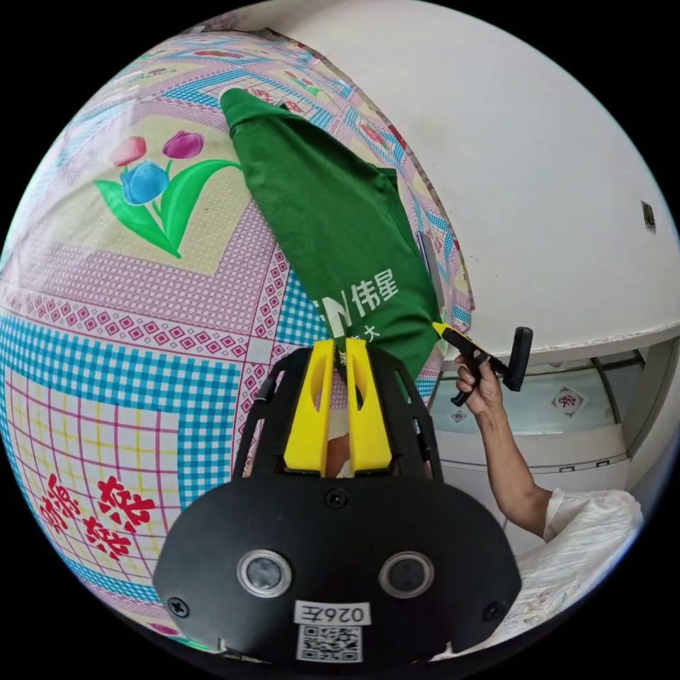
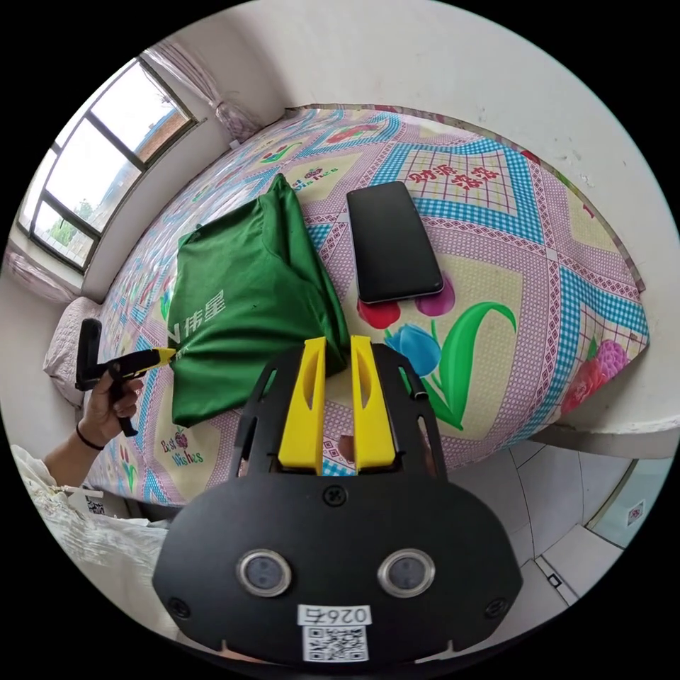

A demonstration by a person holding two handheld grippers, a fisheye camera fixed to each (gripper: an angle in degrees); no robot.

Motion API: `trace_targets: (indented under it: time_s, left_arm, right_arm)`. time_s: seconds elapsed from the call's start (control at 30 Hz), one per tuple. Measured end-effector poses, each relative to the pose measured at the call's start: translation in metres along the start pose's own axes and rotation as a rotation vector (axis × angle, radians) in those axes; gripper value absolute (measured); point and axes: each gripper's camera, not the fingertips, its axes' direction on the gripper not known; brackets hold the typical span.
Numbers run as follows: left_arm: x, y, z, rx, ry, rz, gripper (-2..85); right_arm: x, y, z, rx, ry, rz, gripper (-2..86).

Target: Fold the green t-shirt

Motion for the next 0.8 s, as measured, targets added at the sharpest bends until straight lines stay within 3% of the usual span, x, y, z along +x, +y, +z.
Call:
trace_targets:
  time_s: [0.3, 0.4, 0.6, 0.8]
  left_arm:
    - [0.003, 0.034, -0.114, 0.213, -0.088, -0.07, -1.0]
    - [0.008, 0.049, -0.177, 0.319, -0.193, -0.114, -1.0]
    - [0.06, 0.105, -0.337, 0.659, -0.527, -0.085, -1.0]
    - [0.14, 0.193, -0.47, 1.003, -1.0, -0.071, -0.9]
  right_arm:
    - [0.0, 0.063, -0.024, 0.084, 0.06, 0.103, 4.4]
    - [-0.006, 0.096, -0.044, 0.136, 0.087, 0.149, 4.5]
    - [-0.045, 0.172, -0.096, 0.33, 0.044, 0.168, 2.2]
    - [-0.111, 0.231, -0.114, 0.421, 0.019, 0.134, -0.5]
